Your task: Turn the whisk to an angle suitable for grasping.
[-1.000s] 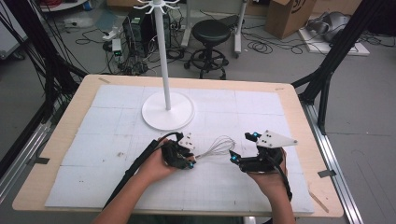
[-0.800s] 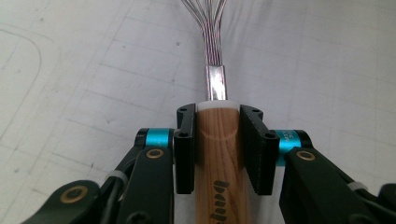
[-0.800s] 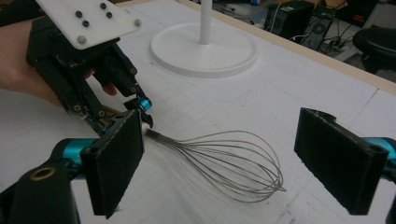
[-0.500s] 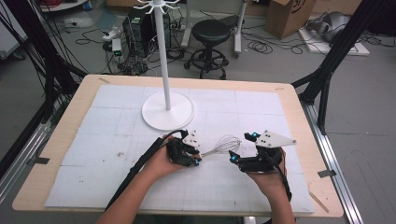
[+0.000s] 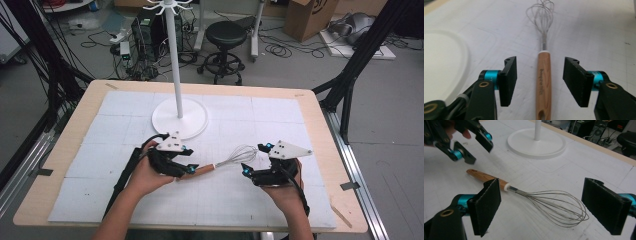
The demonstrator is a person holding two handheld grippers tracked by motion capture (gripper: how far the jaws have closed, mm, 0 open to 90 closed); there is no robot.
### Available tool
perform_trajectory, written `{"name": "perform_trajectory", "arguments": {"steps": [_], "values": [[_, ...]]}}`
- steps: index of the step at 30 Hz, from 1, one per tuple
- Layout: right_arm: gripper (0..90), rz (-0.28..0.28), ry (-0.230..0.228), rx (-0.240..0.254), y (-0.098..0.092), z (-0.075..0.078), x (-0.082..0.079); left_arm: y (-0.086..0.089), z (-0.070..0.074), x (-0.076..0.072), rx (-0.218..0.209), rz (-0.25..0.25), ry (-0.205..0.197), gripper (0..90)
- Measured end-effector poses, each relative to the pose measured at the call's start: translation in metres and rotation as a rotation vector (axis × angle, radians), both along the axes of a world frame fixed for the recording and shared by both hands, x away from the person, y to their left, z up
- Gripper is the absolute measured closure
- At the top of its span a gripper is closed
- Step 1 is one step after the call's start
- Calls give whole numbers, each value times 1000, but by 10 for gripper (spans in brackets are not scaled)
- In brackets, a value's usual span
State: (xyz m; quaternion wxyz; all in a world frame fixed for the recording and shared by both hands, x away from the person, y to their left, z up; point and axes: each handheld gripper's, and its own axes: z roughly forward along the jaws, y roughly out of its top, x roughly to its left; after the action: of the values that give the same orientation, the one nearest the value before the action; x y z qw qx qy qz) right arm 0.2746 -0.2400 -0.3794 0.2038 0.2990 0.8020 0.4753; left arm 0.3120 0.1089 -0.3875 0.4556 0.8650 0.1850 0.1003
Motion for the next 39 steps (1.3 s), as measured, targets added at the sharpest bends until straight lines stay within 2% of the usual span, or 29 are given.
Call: {"name": "perform_trajectory", "arguments": {"steps": [2, 4, 6, 11, 16, 20, 23, 24, 31, 39], "values": [[150, 3, 1, -2, 1, -1, 0, 14, 1, -3, -27, 35, -20, 420], [150, 12, 12, 9, 2, -2, 0, 31, 2, -7, -61, 74, -23, 378], [150, 14, 18, 9, 3, -3, 1, 44, 2, -9, -73, 97, -24, 358], [151, 16, 36, 8, 7, -6, 2, 63, -6, -6, -98, 128, 14, 336], [151, 17, 38, -8, 9, -7, 3, 68, -8, -7, -104, 103, 21, 314], [150, 14, 38, -7, 8, -8, 3, 73, -8, -6, -142, 109, 32, 261], [151, 13, 42, -5, 7, -8, 4, 75, -6, -7, -168, 110, 22, 186], [151, 13, 42, -5, 7, -8, 4, 76, -5, -7, -171, 115, 20, 186], [150, 1, 45, 15, 3, -8, 5, 80, -5, -6, -192, 105, 31, 77], [150, 1, 54, 7, 4, -9, 7, 86, -5, -4, -204, 110, 26, 16]]}}
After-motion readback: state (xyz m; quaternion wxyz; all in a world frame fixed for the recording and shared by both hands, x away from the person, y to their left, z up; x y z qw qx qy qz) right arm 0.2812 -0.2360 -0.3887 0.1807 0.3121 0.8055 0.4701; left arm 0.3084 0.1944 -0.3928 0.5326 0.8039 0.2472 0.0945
